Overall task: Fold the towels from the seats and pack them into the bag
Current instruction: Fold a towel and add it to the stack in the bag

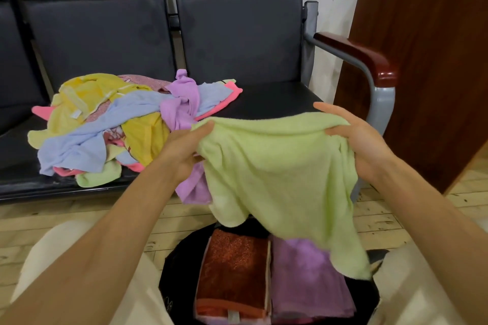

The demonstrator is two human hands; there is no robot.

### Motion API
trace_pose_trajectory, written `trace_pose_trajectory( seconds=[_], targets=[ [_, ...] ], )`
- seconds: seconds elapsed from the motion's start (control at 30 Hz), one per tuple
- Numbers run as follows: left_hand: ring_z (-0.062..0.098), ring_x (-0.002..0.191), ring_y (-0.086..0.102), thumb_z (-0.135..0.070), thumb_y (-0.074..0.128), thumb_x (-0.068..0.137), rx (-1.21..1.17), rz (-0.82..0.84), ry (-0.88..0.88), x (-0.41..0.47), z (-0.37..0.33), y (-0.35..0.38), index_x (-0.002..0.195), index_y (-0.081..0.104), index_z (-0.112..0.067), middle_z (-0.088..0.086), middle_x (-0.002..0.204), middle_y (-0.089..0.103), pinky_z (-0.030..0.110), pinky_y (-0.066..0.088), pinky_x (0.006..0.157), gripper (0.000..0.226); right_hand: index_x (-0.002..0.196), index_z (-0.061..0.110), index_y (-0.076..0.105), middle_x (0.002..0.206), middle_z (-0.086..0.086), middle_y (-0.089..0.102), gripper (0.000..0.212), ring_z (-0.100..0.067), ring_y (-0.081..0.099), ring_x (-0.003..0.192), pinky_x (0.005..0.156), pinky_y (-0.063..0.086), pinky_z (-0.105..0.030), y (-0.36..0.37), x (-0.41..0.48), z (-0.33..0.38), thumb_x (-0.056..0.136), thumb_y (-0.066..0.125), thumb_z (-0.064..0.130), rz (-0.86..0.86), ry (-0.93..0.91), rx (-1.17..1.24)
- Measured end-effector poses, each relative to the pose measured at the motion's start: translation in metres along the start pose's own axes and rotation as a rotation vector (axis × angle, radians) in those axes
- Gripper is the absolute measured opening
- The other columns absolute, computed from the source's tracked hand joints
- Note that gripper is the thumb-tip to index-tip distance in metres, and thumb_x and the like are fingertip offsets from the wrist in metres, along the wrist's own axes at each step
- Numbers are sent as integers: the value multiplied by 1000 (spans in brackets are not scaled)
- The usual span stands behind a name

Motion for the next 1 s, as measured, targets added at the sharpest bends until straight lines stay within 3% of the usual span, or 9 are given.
trace_pose_trajectory(
  seconds=[0.17, 0.27, 0.37, 0.43, 0.53, 0.63, 0.8, 0.9, 1.0],
  targets=[
    [18, 90, 70, -12, 56, 95, -376, 72, -50, 1, -11, 2, 110, 63, -2, 12, 105, 70, 26, 59, 70, 20, 117, 18, 68, 116, -6, 70, 29, -22, 68, 103, 74, 55, -32, -7, 2, -3, 93, 53, 12, -157, 24, 278],
    [20, 91, 68, -10, 51, 98, -103, -69, 41, 5, -11, -4, 101, 62, -4, 12, 105, 68, 30, 57, 78, 13, 117, 22, 66, 117, -6, 70, 25, -21, 71, 98, 71, 58, -33, -8, 6, -15, 96, 53, 15, -155, 93, 338],
    [24, 96, 62, -20, 48, 100, 337, -146, 189, 2, -19, -8, 87, 62, -11, 11, 100, 66, 40, 50, 89, 21, 133, 28, 56, 121, -10, 66, 48, -20, 73, 90, 62, 59, -31, -6, 7, -20, 97, 42, -1, -108, 144, 268],
    [21, 88, 59, -26, 49, 99, 375, -158, 230, -1, -23, -9, 82, 61, -11, 10, 93, 64, 38, 50, 84, 26, 139, 28, 50, 124, -13, 62, 61, -27, 71, 98, 64, 59, -33, -4, 7, -21, 92, 36, -9, -70, 173, 299],
    [18, 83, 63, -24, 62, 93, 65, -148, 116, 1, -21, -13, 91, 64, -9, 6, 92, 67, 31, 52, 76, 16, 130, 20, 59, 124, -11, 63, 55, -28, 67, 105, 67, 59, -33, -3, 7, -18, 89, 35, -7, -88, 162, 319],
    [17, 82, 69, -11, 67, 88, -194, 16, -9, -2, -22, -6, 102, 66, -3, 11, 98, 71, 26, 57, 66, 16, 112, 16, 71, 115, -9, 70, 28, -25, 67, 105, 73, 57, -30, -9, 9, -14, 91, 56, 6, -259, 35, 213],
    [23, 85, 59, -10, 53, 96, 384, -139, 252, 1, -28, -16, 91, 63, 1, 12, 91, 63, 37, 50, 81, 16, 109, 21, 72, 112, -4, 71, 20, -18, 69, 100, 74, 56, -28, -18, 6, -11, 96, 58, 15, -396, -64, 157],
    [22, 88, 48, -16, 42, 102, 734, -173, 396, 2, -35, -15, 105, 52, -1, 11, 92, 53, 31, 37, 73, 19, 119, 29, 67, 118, -3, 67, 35, -20, 69, 102, 76, 58, -32, -18, 9, -13, 97, 52, 7, -349, -31, 169],
    [16, 70, 41, -18, 39, 102, 989, -207, 435, 3, -36, -17, 119, 37, 7, 2, 74, 40, 33, 31, 61, 30, 123, 31, 65, 122, -4, 65, 46, -24, 69, 103, 79, 59, -36, -12, 9, -12, 95, 48, -2, -229, 12, 217]
  ],
)
Point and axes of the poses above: each hand's wrist, its own x-axis towards the middle knuckle, its own y-axis out of the palm, z = x × y, the point moved 5 cm from there along x, towards the middle knuckle
